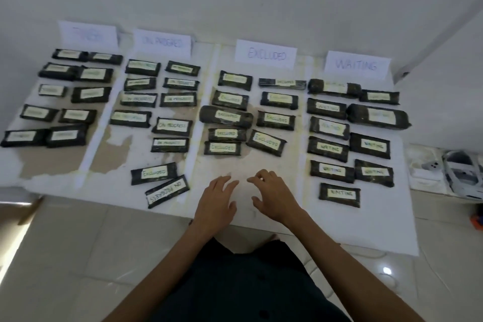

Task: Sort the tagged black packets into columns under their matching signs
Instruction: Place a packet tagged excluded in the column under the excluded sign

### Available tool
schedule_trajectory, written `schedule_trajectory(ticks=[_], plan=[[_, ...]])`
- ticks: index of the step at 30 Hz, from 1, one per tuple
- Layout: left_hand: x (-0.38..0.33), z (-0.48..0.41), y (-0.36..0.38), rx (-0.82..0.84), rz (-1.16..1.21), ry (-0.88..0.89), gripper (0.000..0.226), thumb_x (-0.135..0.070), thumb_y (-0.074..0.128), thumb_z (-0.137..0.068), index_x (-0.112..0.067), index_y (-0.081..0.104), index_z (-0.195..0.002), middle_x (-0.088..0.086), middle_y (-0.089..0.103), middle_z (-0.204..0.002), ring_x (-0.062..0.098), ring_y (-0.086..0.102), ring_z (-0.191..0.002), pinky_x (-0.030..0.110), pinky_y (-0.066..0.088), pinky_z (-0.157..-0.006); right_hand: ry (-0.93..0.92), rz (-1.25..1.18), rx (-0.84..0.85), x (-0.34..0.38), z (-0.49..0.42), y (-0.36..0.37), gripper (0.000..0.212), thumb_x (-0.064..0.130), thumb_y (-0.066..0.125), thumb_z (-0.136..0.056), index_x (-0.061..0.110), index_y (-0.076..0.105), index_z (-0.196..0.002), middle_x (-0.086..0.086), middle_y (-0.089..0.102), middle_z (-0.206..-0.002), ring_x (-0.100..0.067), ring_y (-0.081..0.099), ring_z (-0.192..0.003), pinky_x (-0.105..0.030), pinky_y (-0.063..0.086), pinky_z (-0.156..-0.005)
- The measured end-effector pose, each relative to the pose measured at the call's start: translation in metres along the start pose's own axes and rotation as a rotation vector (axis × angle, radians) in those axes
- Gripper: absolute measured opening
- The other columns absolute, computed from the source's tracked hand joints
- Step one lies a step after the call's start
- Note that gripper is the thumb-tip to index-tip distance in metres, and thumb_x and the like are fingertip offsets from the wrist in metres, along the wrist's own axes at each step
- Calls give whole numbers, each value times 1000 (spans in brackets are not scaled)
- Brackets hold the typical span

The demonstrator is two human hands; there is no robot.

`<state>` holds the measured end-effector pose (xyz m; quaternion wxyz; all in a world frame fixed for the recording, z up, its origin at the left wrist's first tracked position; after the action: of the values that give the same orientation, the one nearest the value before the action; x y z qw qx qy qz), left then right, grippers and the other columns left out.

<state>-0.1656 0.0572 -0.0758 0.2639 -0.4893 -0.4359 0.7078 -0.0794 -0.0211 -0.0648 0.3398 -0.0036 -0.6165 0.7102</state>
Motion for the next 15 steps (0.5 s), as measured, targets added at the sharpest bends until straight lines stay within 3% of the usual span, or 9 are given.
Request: schedule_trajectory(ticks=[4,8,12,15], plan=[[63,19,-20,11,-39,-61,57,-13,68,-71,-13,53,-126,13,53,-129,31,48,-119,42,45,-95,-33,-18,49,57,-37,20,48,23,59,-86,17,47,-132,-10,47,-128,-29,45,-112,-39,40,-91],[122,28,-31,35,-82,-139,55,-1,73,-60,-11,60,-113,14,60,-116,34,56,-105,42,54,-80,-13,-52,73,96,-68,38,47,22,57,-86,17,47,-132,-9,47,-127,-29,46,-110,-39,40,-90],[152,22,-27,94,-135,-94,56,3,71,-65,-12,58,-117,19,57,-120,37,56,-103,45,54,-76,30,-74,73,118,-85,51,46,21,57,-86,16,48,-131,-9,48,-126,-28,46,-109,-39,42,-89],[158,12,-28,140,-178,-71,64,-1,78,-59,-12,58,-118,16,59,-105,32,58,-89,40,54,-68,78,-102,58,120,-88,55,46,21,58,-86,16,49,-130,-8,49,-124,-28,48,-108,-38,42,-89]])
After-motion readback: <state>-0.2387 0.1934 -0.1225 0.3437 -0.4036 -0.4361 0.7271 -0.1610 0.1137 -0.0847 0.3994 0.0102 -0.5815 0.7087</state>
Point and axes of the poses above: each hand's wrist, its own z-axis away from the middle knuckle, its own y-axis out of the palm, x = y × z, the point moved 10 cm from there along -z, towards the middle knuckle
